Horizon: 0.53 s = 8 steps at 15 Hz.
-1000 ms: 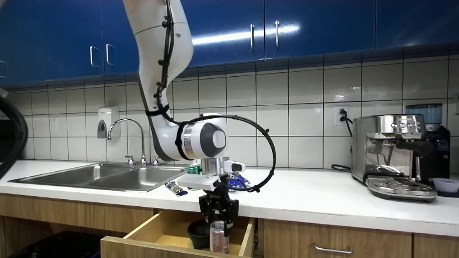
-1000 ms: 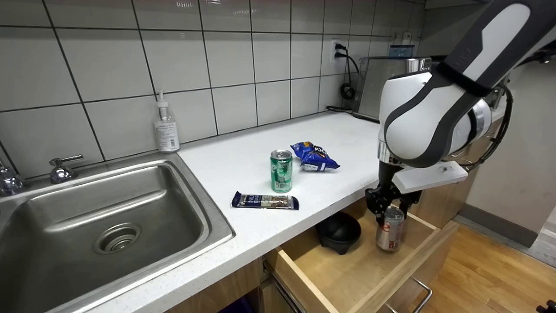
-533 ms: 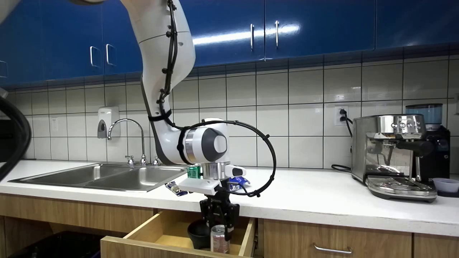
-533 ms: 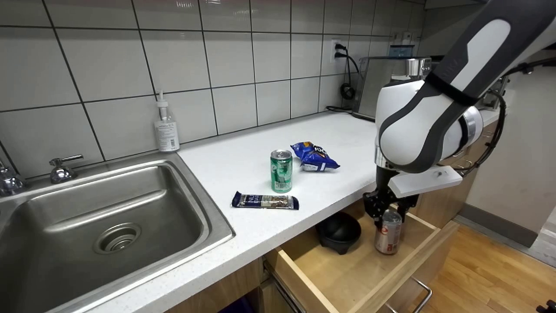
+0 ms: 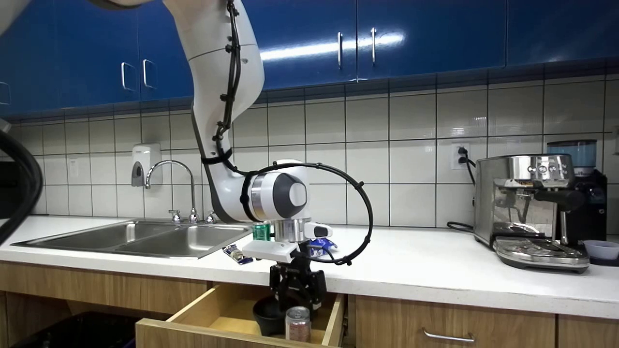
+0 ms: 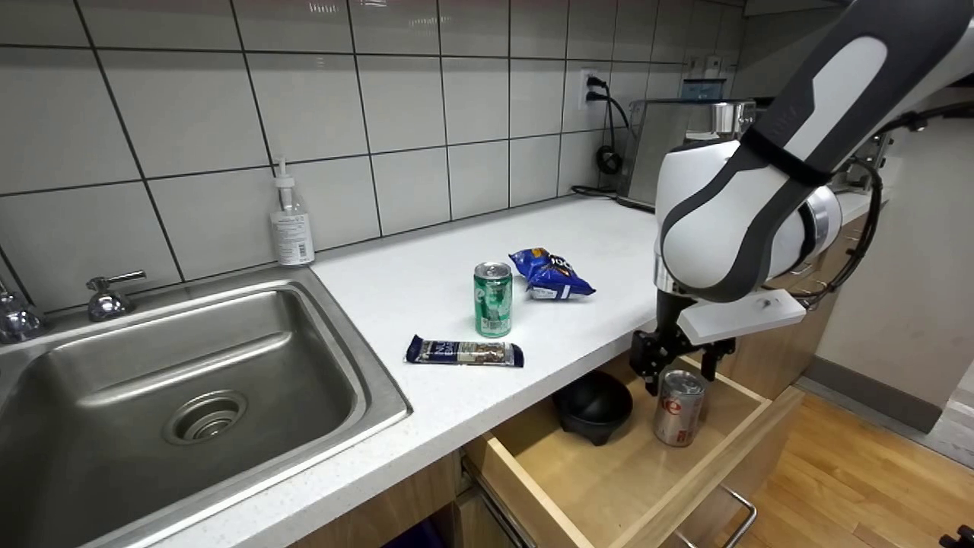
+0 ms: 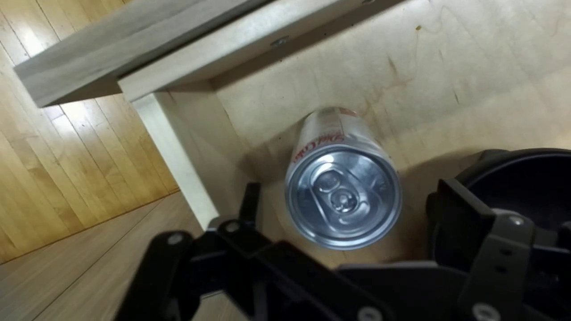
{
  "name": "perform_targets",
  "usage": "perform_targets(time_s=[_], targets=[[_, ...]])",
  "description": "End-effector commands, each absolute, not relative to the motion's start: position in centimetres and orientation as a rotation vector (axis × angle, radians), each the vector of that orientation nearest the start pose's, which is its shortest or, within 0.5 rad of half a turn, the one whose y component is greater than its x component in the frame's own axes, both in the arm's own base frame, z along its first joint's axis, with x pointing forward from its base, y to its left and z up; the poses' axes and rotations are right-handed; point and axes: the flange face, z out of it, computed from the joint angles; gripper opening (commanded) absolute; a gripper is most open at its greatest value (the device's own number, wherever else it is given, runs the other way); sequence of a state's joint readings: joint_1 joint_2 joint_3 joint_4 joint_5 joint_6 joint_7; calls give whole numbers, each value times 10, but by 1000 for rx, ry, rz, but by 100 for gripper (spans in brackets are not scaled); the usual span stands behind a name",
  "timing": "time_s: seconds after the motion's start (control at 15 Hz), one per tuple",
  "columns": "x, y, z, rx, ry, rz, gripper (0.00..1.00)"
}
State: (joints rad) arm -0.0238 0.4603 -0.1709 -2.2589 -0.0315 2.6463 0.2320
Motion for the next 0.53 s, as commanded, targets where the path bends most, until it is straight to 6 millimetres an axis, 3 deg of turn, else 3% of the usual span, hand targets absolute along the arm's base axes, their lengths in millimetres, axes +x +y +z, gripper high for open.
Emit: perform_targets(time_s=[0.0,0.47], targets=[[519,-106,169,-3168,631,116,100],[510,-107,204,-3180,590,158,100]])
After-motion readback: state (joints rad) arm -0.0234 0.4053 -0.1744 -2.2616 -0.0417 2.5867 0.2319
